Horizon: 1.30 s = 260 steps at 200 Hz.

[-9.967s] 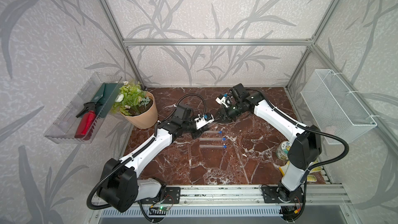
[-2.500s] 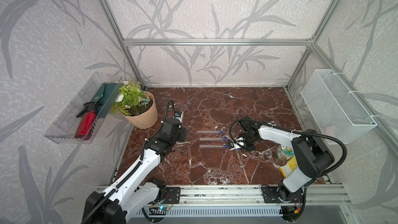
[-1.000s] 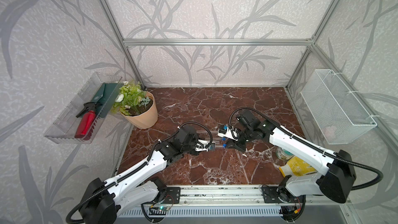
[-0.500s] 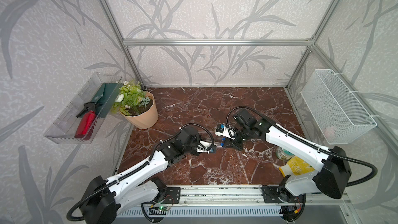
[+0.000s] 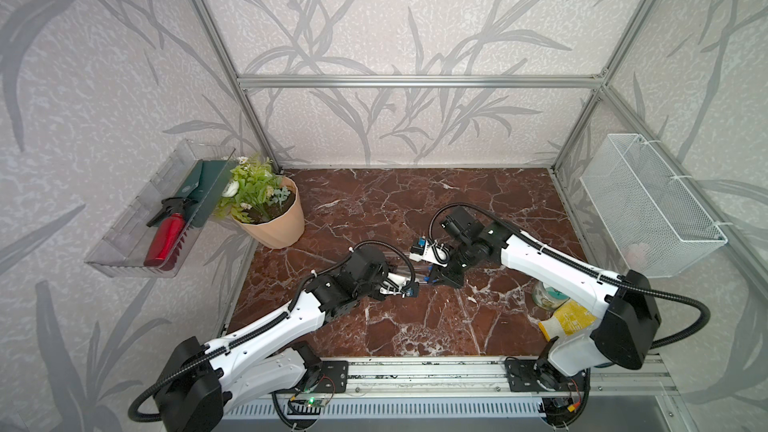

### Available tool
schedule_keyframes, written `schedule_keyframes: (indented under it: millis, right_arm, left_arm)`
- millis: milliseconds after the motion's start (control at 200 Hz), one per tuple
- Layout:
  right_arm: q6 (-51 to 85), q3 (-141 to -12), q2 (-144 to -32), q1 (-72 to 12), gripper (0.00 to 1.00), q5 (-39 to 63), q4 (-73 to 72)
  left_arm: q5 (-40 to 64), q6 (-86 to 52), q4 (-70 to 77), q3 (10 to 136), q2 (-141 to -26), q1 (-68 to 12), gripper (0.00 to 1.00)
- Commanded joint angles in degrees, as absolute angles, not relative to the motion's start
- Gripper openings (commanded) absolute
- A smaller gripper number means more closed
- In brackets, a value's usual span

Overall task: Insert stoppers into test tubes
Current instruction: Insert the stopper into the test tube.

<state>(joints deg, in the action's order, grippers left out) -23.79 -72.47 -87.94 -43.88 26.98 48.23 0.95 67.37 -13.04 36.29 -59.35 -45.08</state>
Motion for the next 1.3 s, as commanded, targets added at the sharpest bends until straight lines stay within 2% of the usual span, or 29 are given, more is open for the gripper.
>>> schedule_keyframes:
  millis: [0, 415, 570, 900, 1090, 1295]
  right_arm:
    - [-20.76, -79.96, -91.17, -44.12, 0.06, 27.31, 49.58]
    - [-13.98, -87.31, -94.52, -44.12, 0.04, 34.37, 43.38]
    - [-10.6, -86.91, -94.33, -44.12, 0.03, 36.66, 37.52]
    - [-3.44, -80.88, -90.21, -44.21, 0.01, 36.51, 22.53]
    - [-3.75, -79.02, -89.11, -44.89, 0.01, 33.92, 20.87]
    - [-5.58, -79.19, -89.36, -46.03, 0.02, 33.42, 20.83]
  left_arm:
    - [1.12, 74.47, -14.85, 38.2, -59.75, -48.02, 0.0]
    - [2.68, 78.48, -14.77, 38.32, -58.02, -52.01, 0.0]
    - [8.33, 76.71, -14.24, 37.83, -56.75, -52.42, 0.0]
    - [19.32, 63.89, -9.82, 38.47, -56.25, -52.81, 0.0]
    - [23.3, 54.33, -4.36, 38.83, -56.25, -52.76, 0.0]
    - [26.02, 55.61, -5.14, 40.46, -56.65, -53.51, 0.0]
